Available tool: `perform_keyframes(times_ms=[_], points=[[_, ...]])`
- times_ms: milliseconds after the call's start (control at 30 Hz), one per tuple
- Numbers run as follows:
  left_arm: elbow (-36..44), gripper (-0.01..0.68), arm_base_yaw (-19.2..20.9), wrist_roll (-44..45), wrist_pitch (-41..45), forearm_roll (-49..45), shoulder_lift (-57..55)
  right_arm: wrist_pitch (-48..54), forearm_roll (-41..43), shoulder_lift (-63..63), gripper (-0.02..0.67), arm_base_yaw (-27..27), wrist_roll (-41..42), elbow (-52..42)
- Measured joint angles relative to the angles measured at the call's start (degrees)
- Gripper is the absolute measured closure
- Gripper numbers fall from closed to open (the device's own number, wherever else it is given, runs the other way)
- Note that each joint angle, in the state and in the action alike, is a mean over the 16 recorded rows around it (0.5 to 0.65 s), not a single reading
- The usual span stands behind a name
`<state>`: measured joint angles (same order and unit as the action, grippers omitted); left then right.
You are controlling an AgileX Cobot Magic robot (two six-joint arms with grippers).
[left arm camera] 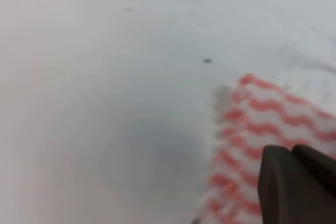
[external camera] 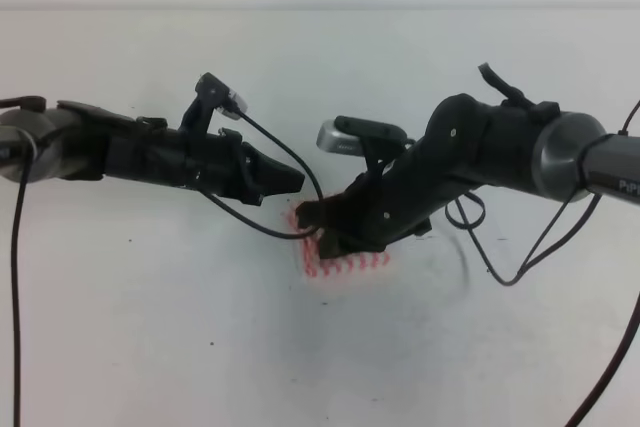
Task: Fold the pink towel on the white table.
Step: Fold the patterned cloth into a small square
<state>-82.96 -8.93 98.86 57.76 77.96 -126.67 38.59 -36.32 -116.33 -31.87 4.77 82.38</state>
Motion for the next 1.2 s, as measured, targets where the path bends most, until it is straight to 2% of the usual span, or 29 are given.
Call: perform_keyframes(times_ms=[233, 433, 733, 967, 1200], points=[[0.00, 0.677, -1.36, -5.84, -0.38, -2.78, 0.15, -0.94, 1.38, 1.10, 0.662, 2.80, -0.29, 0.02], [0.01, 0.677, -3.69, -9.18, -5.54, -6.22, 0.23, -0.96, 1.85, 2.12, 0.666, 5.60, -0.42, 0.02], [0.00, 0.677, -6.18, -8.20, -11.12, -7.51, 0.51, -1.51, 1.94, 2.71, 0.666, 7.19, -0.35, 0.01], [-0.04, 0.677, -6.25, -6.51, -8.08, -5.76, 1.38, -3.60, 2.01, 2.63, 0.666, 7.22, -0.36, 0.00], [-0.08, 0.678, -6.25, -9.66, -1.60, -8.67, 2.11, -6.36, 2.05, 1.93, 0.666, 7.22, -0.36, 0.36]])
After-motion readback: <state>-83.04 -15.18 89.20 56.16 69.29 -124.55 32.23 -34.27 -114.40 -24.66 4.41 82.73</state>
